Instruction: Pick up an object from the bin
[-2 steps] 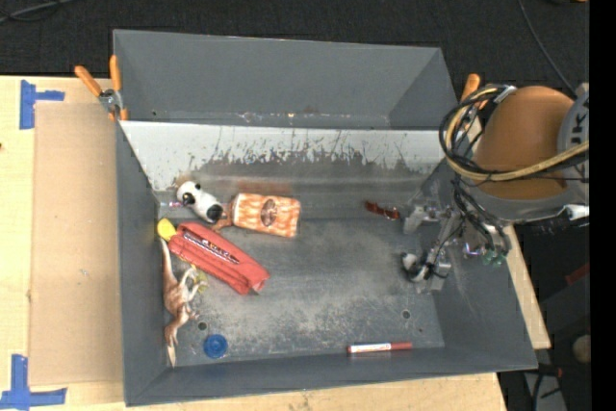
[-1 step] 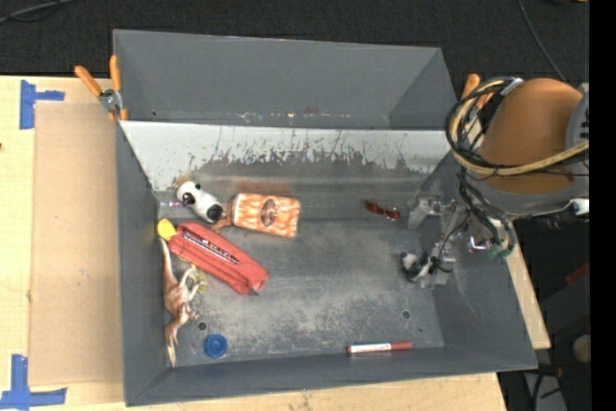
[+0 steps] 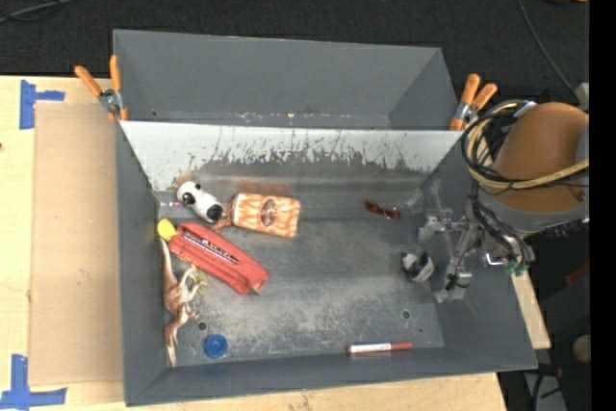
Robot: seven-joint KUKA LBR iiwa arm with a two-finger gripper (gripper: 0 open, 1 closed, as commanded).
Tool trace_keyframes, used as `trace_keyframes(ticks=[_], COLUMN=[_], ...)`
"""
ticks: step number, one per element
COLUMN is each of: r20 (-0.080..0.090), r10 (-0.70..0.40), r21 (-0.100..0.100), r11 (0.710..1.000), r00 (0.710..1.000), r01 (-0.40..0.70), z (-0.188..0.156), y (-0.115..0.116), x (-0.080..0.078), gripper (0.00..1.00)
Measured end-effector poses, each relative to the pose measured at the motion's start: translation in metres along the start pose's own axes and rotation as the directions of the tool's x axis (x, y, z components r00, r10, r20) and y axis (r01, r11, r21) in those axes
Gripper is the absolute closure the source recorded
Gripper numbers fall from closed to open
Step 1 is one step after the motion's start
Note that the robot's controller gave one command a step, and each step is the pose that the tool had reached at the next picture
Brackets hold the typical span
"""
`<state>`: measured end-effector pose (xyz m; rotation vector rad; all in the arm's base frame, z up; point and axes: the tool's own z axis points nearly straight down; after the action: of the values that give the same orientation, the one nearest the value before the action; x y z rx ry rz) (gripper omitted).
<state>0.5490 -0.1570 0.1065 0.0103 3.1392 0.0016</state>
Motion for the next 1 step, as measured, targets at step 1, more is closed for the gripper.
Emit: trace_keyframes(ticks=[1], r20=[0.004], r10=[0.097], r21=[-0.003], r11=[0.995], r00=[0.995], r01=[-0.097], z=[0.02], y=[0.0193], x=[-0.0166], gripper=[1.0])
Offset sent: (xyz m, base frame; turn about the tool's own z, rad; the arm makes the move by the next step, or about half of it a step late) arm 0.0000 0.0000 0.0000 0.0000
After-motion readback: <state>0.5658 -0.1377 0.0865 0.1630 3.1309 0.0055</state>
